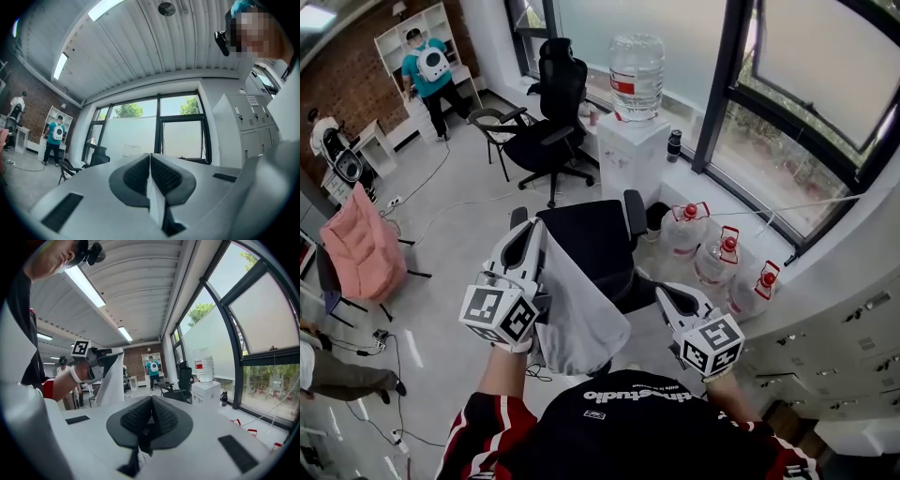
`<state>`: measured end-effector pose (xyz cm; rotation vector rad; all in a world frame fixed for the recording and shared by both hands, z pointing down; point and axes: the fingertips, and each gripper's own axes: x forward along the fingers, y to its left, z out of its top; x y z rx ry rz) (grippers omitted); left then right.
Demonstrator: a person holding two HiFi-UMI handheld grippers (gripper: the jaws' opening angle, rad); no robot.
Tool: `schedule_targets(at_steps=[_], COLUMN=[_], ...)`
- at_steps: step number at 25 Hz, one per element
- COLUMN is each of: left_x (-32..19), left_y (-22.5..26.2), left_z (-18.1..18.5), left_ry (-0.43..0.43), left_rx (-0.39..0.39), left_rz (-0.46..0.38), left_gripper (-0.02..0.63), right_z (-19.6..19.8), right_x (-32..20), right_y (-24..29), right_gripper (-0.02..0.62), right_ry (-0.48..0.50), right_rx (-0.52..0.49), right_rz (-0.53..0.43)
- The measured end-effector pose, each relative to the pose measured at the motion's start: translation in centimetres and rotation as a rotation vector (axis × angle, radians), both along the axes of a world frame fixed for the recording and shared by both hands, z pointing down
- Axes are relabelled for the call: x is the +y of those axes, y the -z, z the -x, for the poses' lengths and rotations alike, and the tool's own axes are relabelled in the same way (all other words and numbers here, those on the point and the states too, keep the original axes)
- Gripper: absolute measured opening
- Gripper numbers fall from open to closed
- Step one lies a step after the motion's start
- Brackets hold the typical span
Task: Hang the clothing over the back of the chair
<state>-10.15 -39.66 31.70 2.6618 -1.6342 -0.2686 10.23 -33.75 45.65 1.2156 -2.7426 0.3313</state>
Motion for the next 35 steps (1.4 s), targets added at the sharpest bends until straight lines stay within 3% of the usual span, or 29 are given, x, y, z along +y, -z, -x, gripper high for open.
schedule_targets(at_steps=[7, 13, 20, 35], left_x=[-4.0, -9.1, -14.4, -22.0], left_y=[0.6, 0.1, -0.7, -1.8], left_z=[-0.8, 0.5, 0.3, -0.7], left_ry=[-0.012, -0.018, 0.013, 0.054], left_rx=[0.007, 0.050, -0.027, -0.052], left_rz=[-0.013, 0.042, 0.035, 0.050], left_gripper=[0.023, 0.023, 0.023, 0.023], right_z=[-0.9, -1.0, -0.8, -2.7], right_x=[-3.1, -4.9, -5.7, -7.8], right_y=[0.4, 0.8, 0.2, -0.2], right_gripper=[0.014, 0.014, 0.014, 0.014], right_ry=[-0.016, -0.014, -0.019, -0.063], right_rx=[-0.018, -0.012, -0.011, -0.025], right_rz=[-0.002, -0.001, 0.015, 0.039])
